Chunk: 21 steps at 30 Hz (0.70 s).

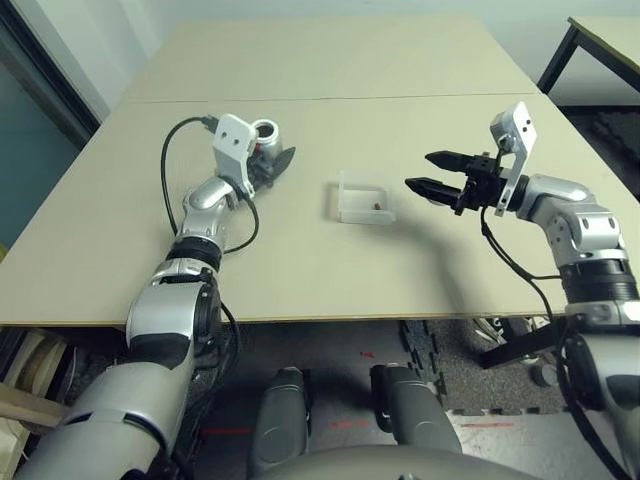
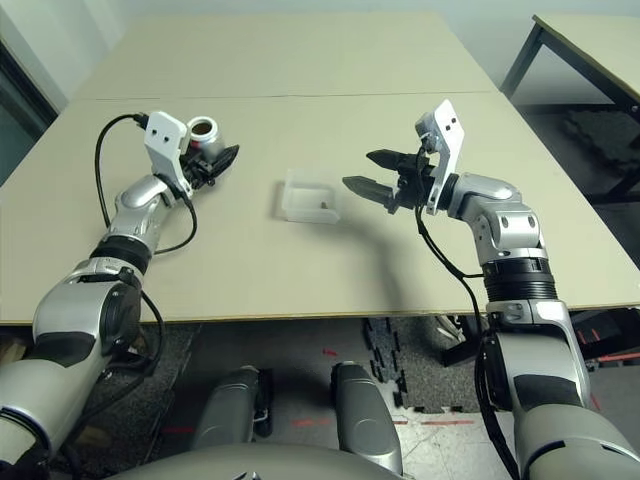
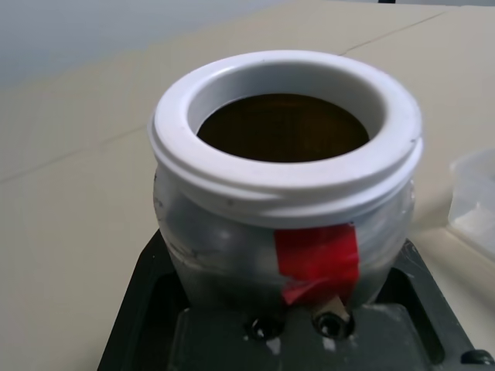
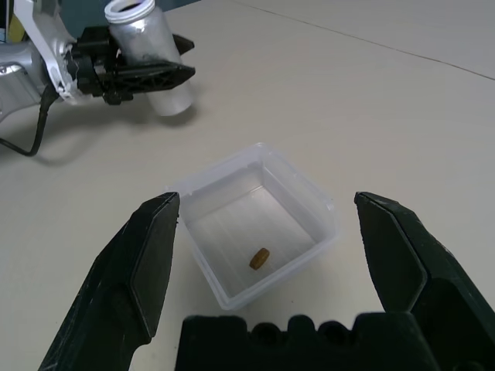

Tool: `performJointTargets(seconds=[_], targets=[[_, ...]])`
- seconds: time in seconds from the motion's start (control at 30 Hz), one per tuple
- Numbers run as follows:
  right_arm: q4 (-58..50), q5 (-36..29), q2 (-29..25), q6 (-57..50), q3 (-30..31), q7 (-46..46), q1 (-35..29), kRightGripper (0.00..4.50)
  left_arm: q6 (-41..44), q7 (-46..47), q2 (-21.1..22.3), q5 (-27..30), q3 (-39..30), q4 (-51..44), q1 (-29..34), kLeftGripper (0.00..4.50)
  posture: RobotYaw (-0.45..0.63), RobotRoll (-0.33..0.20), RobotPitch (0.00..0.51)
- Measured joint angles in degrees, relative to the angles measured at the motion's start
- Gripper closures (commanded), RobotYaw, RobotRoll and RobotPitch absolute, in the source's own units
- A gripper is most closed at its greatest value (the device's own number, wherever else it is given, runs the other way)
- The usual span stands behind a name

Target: Pour the medicine from the bottle into the box.

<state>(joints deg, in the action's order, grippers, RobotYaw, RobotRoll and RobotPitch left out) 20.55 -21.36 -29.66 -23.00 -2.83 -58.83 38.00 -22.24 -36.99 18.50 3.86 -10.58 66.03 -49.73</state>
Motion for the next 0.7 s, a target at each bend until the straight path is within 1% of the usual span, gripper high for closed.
performJointTargets(seconds=[0.17, 0.47, 0.53, 0.6, 0.63, 0.7], targets=[[-0.01, 0.00, 0.00, -0.30, 0.00, -0.09, 0.00, 0.00, -0.49, 0.00, -0.54, 1.38, -0.53, -0.27, 2.23, 1.82, -0.13, 0.000, 0.113], [-0.18, -0.01, -0.11, -0.62, -0.01, -0.13, 0.00, 0.00, -0.49, -1.47, -0.64, 3.19, -1.81, -0.26, 3.33, 1.82, -0.13, 0.000, 0.117], [-0.24, -0.01, -0.21, -0.63, -0.01, -0.14, -0.01, 0.00, -0.41, -1.90, -0.64, 3.72, -1.95, -0.26, 3.40, 1.06, -0.13, 0.000, 0.117], [-0.26, -0.01, -0.26, -0.64, -0.01, -0.22, -0.01, 0.00, -0.23, -2.25, -0.64, 4.11, -2.05, -0.26, 3.49, 0.46, -0.13, 0.000, 0.117], [-0.27, -0.01, -0.27, -0.64, -0.01, -0.28, -0.01, 0.00, -0.06, -2.35, -0.64, 4.30, -2.09, -0.26, 3.51, 0.05, -0.13, 0.000, 0.118], [-0.27, -0.01, -0.28, -0.65, -0.01, -0.41, -0.01, 0.00, 0.15, -2.52, -0.64, 4.55, -2.17, -0.27, 3.58, 0.01, -0.13, 0.000, 0.118]])
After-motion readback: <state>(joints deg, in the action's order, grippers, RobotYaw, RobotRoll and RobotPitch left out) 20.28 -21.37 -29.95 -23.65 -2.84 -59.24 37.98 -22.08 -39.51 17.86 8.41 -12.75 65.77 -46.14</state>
